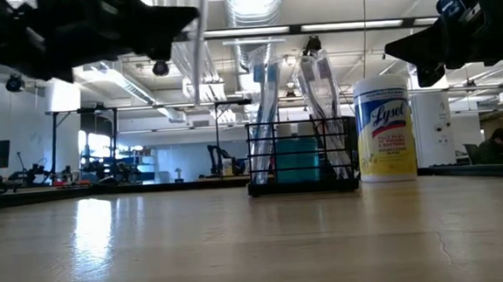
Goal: Pick & Place toothbrushing station
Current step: Put the blue toothbrush into the wire organizer
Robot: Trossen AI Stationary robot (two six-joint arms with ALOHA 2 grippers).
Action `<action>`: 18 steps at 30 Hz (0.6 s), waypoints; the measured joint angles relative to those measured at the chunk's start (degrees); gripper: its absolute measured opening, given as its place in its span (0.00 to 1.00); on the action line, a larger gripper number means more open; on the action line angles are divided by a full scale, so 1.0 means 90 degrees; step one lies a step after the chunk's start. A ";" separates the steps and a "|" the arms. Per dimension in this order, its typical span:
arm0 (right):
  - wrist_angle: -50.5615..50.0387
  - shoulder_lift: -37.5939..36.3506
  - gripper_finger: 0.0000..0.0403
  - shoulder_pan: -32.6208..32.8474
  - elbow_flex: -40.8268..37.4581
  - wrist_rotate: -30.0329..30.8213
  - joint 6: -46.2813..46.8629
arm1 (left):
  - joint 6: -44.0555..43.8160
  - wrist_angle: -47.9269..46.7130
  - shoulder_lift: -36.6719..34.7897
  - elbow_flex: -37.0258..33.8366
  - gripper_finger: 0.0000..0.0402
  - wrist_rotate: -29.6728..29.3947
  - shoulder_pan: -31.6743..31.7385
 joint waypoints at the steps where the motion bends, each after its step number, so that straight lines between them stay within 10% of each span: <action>1: -0.0002 0.0000 0.02 0.0000 0.0000 0.0001 -0.0013 | 0.0107 -0.0050 0.0212 0.0200 0.00 0.0000 0.0069; 18: -0.0049 0.0005 0.02 0.0000 -0.0001 -0.0004 -0.0191 | 0.0181 0.0547 0.2657 0.1966 0.00 0.0628 0.0937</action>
